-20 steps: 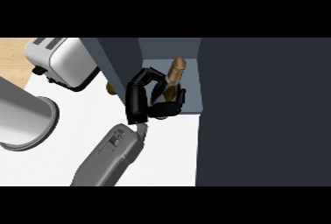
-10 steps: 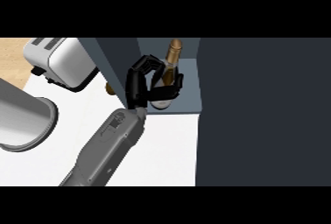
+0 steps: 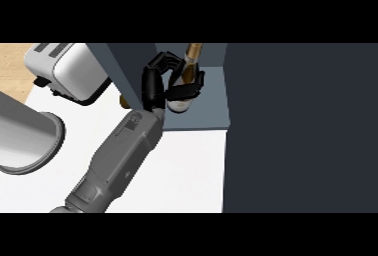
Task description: Pick up the wine, place it into the cabinet and close the cabinet
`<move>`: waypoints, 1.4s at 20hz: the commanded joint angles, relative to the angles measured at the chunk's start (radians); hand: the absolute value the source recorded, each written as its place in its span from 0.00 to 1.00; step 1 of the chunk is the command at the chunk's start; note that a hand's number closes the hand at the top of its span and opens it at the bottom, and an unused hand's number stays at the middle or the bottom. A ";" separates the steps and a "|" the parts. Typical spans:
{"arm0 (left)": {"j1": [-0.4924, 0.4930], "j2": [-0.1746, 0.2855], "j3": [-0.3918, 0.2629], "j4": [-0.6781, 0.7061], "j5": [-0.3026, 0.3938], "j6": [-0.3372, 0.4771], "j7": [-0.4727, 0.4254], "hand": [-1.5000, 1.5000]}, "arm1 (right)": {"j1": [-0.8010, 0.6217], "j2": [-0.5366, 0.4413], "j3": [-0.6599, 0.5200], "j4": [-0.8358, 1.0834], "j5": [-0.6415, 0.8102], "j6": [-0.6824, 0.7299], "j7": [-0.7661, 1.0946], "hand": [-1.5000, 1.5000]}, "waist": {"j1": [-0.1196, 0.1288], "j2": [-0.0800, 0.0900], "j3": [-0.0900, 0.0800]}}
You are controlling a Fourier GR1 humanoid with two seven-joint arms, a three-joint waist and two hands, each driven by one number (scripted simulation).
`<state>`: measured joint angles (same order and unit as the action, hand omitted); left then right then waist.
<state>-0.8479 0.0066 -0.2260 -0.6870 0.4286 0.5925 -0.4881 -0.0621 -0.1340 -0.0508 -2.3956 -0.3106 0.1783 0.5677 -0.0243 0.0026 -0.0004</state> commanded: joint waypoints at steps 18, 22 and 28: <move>-0.219 -0.007 0.218 0.374 0.114 -0.069 -0.193 1.00 | 0.030 0.012 0.018 -0.063 -0.040 0.022 -0.013 0.00 | -0.023 0.010 0.000; -0.201 -0.007 0.243 0.397 0.150 -0.111 -0.235 1.00 | -0.008 -0.025 -0.021 -0.101 -0.099 0.006 0.060 0.00 | -0.026 0.010 -0.001; -0.236 -0.007 0.244 0.447 0.162 -0.115 -0.256 1.00 | 0.030 0.029 0.051 -0.030 -0.004 0.026 -0.036 0.00 | -0.023 0.011 0.000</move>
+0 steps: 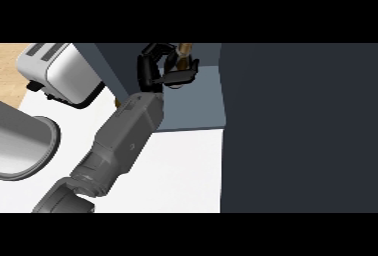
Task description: Pick up the wine, place it into the cabinet and close the cabinet
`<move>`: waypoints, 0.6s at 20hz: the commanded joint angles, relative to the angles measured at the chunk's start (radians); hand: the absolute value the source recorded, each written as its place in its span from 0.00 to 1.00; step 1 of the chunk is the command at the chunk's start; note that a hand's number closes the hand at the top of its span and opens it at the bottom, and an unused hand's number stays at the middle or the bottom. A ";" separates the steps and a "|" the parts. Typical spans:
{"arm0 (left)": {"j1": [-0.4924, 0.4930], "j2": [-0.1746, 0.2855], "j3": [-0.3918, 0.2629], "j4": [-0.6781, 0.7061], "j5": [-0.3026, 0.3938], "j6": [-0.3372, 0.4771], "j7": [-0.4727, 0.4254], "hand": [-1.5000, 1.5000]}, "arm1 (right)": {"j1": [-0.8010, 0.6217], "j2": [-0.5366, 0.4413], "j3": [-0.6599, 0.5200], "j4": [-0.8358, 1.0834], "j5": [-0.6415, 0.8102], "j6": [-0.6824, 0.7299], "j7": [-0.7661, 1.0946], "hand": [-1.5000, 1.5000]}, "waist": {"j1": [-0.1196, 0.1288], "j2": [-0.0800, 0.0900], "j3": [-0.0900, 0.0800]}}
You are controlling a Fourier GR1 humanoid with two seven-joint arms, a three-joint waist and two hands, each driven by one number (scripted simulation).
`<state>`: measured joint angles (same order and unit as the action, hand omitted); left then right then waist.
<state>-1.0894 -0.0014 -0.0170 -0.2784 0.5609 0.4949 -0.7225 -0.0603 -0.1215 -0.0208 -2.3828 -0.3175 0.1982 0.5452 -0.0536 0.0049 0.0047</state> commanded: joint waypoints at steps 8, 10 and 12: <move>-0.020 0.006 0.035 0.124 -0.007 0.023 -0.050 0.00 | 0.018 -0.012 -0.018 -0.071 -0.049 0.006 0.018 0.00 | -0.006 0.014 -0.005; 0.001 0.001 0.035 0.132 -0.008 0.007 -0.079 0.00 | 0.020 0.013 0.020 -0.040 -0.003 0.009 -0.015 0.00 | -0.005 0.016 -0.005; -0.002 0.013 0.029 0.152 -0.021 0.011 -0.054 0.00 | -0.035 -0.018 -0.028 -0.029 -0.031 -0.008 0.013 0.00 | -0.001 0.016 -0.006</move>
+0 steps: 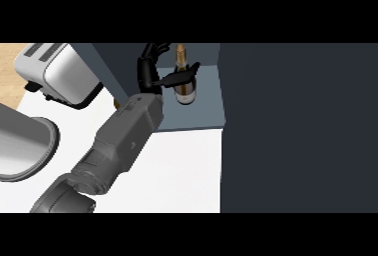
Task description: Pick up the wine, place it into the cabinet and close the cabinet
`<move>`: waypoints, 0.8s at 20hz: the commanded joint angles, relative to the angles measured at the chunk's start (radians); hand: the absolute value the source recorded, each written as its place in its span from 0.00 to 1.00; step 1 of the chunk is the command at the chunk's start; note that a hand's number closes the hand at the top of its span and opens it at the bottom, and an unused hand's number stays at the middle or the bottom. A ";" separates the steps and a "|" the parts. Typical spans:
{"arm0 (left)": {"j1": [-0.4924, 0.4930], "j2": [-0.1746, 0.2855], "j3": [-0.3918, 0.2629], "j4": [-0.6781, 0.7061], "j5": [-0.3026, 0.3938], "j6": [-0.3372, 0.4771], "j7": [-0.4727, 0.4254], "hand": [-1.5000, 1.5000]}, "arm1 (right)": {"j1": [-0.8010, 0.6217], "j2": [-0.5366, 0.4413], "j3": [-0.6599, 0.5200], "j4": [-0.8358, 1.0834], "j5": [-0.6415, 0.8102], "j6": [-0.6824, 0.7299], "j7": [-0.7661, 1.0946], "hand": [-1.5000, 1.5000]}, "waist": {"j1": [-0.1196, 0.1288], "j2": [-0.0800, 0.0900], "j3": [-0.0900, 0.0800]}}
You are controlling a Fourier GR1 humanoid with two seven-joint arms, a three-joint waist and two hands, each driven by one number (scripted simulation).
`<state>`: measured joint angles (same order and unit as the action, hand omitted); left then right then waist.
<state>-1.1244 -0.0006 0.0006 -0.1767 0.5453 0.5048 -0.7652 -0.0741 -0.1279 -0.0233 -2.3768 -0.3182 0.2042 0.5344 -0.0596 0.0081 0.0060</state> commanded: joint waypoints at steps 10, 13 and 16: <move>-0.002 0.013 -0.010 0.106 -0.045 0.083 0.009 0.00 | 0.001 0.010 0.031 -0.082 -0.017 -0.031 0.051 0.00 | -0.019 0.018 -0.008; 0.022 0.036 -0.008 0.092 -0.052 0.042 -0.012 0.00 | -0.010 -0.005 0.008 -0.070 -0.024 -0.024 0.044 0.00 | -0.004 0.014 -0.007; 0.074 0.001 0.027 0.070 -0.025 0.054 -0.100 0.00 | 0.008 -0.004 0.004 -0.039 -0.033 0.010 -0.002 0.00 | -0.007 0.017 -0.007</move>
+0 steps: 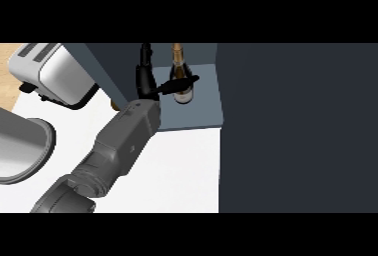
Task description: Pick up the wine, place it into the cabinet and close the cabinet
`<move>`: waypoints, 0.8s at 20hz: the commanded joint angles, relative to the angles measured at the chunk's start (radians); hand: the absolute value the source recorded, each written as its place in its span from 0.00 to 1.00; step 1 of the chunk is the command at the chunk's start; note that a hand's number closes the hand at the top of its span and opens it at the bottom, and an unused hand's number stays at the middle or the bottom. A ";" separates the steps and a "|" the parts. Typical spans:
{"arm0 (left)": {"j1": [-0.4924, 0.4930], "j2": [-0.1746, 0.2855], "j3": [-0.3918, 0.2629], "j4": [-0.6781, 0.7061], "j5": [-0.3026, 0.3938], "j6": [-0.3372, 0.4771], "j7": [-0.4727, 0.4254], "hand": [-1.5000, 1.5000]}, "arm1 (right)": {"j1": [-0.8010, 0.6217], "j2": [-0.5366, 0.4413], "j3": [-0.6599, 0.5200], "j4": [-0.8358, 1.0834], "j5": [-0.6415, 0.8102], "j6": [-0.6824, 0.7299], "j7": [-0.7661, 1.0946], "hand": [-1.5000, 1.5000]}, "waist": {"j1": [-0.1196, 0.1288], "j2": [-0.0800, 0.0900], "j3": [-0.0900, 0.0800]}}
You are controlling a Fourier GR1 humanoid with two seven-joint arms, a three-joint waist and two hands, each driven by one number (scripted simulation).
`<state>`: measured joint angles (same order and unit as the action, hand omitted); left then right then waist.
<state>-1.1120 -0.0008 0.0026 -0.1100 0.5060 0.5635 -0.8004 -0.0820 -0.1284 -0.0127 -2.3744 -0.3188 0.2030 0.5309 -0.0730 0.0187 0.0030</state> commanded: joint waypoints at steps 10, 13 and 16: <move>0.069 0.023 0.021 0.005 -0.008 -0.083 -0.073 0.00 | 0.057 -0.003 -0.008 -0.104 -0.042 0.005 0.014 0.00 | 0.006 0.001 -0.004; 0.037 0.014 0.031 -0.002 -0.003 -0.091 -0.066 0.00 | 0.050 0.005 0.002 -0.046 -0.026 0.016 -0.017 0.00 | 0.009 0.003 -0.004; 0.122 0.001 0.009 0.006 -0.009 -0.116 -0.143 0.00 | 0.061 0.026 0.043 -0.083 0.008 -0.007 -0.001 0.00 | 0.001 0.001 -0.004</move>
<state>-1.0900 -0.0014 0.0042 -0.1299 0.4894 0.4741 -0.8736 -0.0801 -0.1217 -0.0021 -2.3724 -0.3196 0.1978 0.5251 -0.0759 0.0170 0.0035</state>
